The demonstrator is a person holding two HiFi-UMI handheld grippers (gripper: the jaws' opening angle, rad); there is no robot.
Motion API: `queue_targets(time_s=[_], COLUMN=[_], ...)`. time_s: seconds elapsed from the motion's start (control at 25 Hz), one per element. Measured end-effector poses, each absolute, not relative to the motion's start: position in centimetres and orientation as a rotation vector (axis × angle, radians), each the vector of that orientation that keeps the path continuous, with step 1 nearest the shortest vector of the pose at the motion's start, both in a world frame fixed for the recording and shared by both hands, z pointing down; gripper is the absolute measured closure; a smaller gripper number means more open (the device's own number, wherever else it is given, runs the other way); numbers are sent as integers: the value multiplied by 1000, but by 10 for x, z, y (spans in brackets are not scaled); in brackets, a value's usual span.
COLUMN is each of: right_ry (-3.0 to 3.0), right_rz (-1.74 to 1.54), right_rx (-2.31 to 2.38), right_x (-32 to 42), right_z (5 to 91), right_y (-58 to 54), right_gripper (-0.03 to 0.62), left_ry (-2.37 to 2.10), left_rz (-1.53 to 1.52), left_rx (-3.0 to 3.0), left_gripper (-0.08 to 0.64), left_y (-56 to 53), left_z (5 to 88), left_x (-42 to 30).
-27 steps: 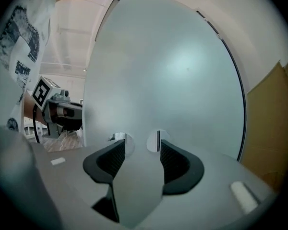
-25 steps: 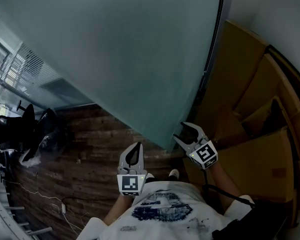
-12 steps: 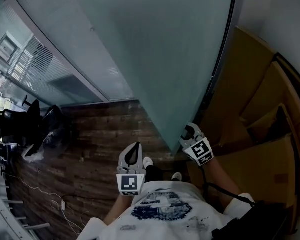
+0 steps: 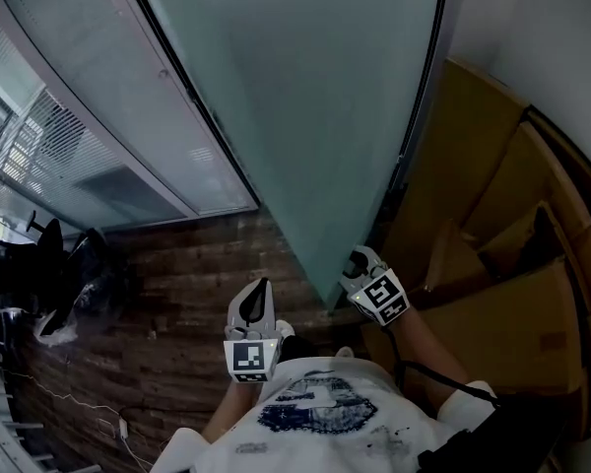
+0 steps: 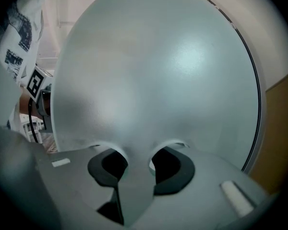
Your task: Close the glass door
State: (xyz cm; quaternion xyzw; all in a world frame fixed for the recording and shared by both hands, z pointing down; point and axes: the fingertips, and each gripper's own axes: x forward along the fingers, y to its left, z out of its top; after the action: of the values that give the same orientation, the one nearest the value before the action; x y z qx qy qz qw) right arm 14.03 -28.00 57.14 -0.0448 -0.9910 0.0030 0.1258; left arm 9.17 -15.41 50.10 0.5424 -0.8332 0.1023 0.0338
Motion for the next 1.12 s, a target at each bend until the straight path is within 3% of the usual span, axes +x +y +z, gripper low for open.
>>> queue_targets(time_s=[1.12], right_ry=[-2846], right_rz=[13], right_rx=[27], right_x=[-20], right_z=[579], right_y=[-273], right_gripper=[456], left_ry=[-2520], left_rz=[226], left_rx=[1662], left_gripper=[558], left_y=[-147], left_z=[516], left_x=[-68])
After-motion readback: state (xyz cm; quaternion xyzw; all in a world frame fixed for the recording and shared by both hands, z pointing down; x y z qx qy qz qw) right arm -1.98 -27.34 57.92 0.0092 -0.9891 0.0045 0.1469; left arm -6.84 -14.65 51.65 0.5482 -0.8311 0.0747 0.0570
